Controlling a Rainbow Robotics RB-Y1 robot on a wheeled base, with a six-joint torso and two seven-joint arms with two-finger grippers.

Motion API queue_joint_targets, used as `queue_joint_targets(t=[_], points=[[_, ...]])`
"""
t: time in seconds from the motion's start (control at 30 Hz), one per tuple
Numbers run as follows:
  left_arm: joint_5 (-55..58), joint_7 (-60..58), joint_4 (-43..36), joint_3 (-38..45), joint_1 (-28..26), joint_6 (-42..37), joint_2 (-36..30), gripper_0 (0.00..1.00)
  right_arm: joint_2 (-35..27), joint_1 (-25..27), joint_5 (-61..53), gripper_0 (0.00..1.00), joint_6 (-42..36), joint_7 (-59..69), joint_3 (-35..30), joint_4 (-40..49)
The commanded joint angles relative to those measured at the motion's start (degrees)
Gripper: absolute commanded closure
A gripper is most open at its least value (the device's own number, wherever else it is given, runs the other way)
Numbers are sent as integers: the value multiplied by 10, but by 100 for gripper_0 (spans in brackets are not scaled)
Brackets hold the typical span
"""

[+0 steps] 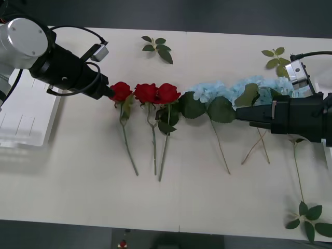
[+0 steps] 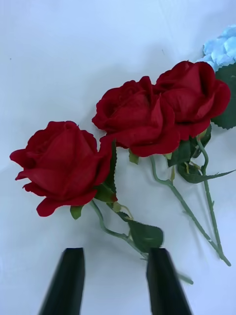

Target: Put the red flowers into the right box and the blue flowers into the left box

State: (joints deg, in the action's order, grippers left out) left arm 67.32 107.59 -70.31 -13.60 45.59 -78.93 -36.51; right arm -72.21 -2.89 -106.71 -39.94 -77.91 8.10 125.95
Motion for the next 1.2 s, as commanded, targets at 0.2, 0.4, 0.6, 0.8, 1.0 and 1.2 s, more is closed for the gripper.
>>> queue_joint_targets(t=[0.2,0.4,0.6,0.8,1.0,1.2], points=[[-6,20,-11,10,-10,19,-5,0,-6,-9,3,11,1,-18,2,-2],[-67,-10,6,-37,-6,40,-4,0,-14,-9,3,10,1,-20,13,-1],[-102,-63,20,-110,1,93,-3,0,-16,-9,3,11,1,-24,18,-1],[-104,-120,22,-171,7,142,-1,0,-19,-8,-2,11,1,-24,18,-1],[-110,-141,22,-179,10,147,14,0,-27,-7,-6,11,0,-28,18,-1],[-121,-149,35,-179,9,165,36,0,-35,-7,-10,10,0,-28,18,0]])
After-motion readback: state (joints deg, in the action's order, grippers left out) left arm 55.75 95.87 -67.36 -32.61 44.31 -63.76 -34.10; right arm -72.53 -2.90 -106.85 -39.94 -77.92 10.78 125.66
